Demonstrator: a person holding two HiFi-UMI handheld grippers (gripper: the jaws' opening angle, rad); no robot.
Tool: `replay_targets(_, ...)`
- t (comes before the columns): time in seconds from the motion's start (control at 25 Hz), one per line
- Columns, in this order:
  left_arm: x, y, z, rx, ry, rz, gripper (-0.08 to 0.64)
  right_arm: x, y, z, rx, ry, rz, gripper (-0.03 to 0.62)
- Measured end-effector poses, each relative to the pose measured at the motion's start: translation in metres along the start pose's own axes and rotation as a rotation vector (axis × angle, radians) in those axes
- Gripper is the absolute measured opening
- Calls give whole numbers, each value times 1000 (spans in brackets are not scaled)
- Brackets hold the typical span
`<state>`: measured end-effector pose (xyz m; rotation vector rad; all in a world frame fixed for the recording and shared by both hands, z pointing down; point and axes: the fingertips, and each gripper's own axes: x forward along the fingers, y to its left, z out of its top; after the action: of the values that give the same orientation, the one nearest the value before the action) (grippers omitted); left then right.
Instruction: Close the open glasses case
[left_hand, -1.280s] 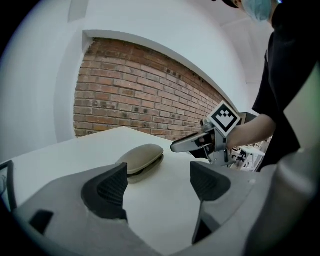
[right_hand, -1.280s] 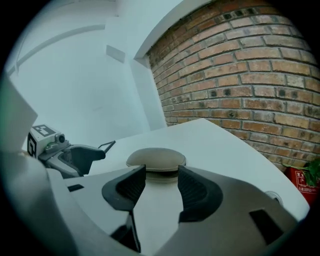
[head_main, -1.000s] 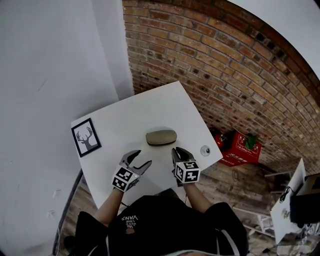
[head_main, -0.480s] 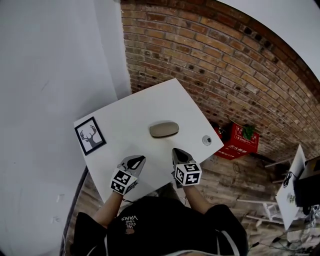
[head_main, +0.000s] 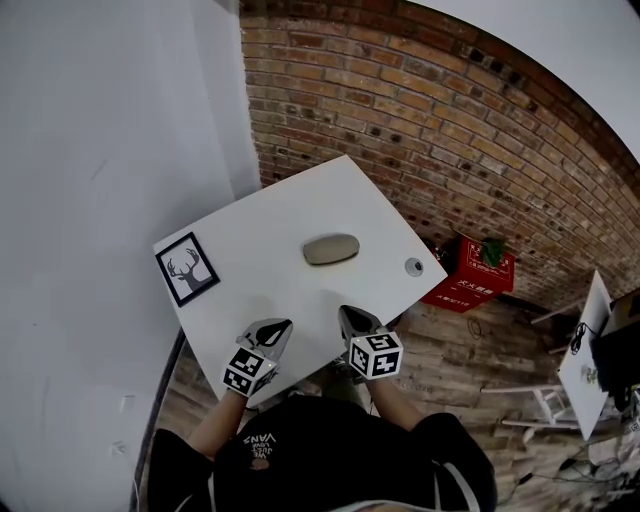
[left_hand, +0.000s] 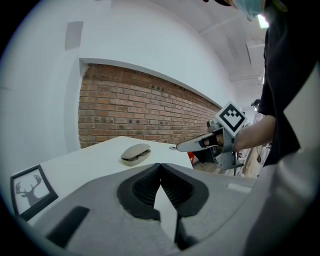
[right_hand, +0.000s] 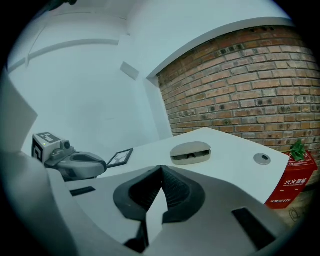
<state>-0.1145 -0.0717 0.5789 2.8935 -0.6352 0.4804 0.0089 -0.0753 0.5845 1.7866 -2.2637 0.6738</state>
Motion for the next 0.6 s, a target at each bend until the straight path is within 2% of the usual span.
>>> replay_targets(0.28, -13, -16, -11, 5, 4, -21, 11, -16, 20, -20, 0, 13, 5, -2)
replay_targets(0.6, -21, -28, -21, 0, 11, -37, 11, -30, 25, -37, 9, 38, -29, -2)
